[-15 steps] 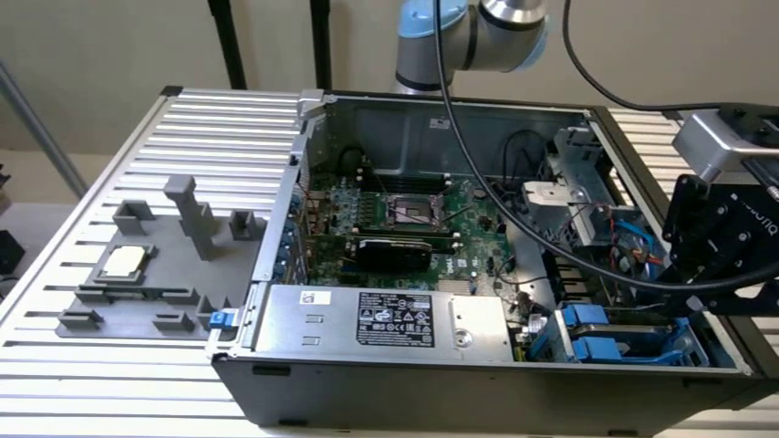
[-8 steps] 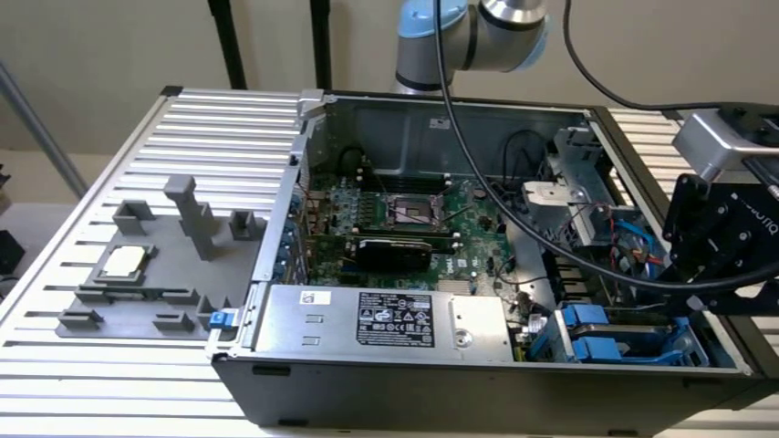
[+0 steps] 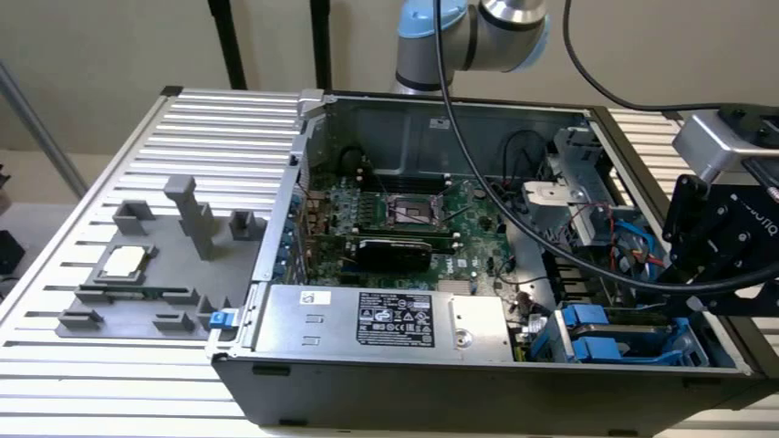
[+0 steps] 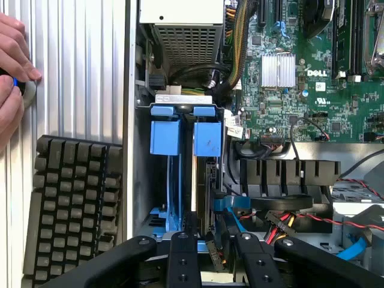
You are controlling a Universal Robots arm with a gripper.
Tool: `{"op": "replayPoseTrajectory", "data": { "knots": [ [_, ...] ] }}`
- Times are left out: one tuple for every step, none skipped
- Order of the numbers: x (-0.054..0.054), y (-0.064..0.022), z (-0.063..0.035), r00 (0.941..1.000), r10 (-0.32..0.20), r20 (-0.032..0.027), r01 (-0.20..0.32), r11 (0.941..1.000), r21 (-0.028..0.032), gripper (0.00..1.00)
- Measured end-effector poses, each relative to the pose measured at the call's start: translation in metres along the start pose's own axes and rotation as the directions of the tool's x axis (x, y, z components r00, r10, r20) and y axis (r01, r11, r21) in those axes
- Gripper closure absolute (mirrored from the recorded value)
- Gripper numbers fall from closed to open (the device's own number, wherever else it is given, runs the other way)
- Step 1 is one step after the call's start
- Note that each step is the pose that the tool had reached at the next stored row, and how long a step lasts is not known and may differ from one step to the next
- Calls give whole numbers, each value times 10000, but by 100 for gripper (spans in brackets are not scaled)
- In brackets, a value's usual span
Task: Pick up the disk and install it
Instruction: 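Insert the first disk wire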
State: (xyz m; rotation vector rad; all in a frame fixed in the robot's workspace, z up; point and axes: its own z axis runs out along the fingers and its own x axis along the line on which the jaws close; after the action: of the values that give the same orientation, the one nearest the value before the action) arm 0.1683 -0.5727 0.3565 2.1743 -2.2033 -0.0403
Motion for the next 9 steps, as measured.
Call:
{"op": "replayPoseTrajectory", "data": {
  "knots": [
    [0,0,0,10000,-1,3,1,10000,0,70],
    [0,-3,3,10000,-8,12,8,10000,0,70],
    [0,-7,4,10000,-26,20,26,10000,0,70],
    [0,-8,5,10000,-47,19,47,10000,1,70],
    [0,-11,9,10000,-86,24,86,10000,1,70],
    [0,-16,13,9999,-139,28,139,9999,1,70],
    [-1,-22,14,9998,-198,30,198,9998,-2,70],
    [-1,-27,17,9997,-256,30,256,9997,-4,70],
    [-1,-33,20,9994,-336,31,336,9994,-5,70]
  ]
}}
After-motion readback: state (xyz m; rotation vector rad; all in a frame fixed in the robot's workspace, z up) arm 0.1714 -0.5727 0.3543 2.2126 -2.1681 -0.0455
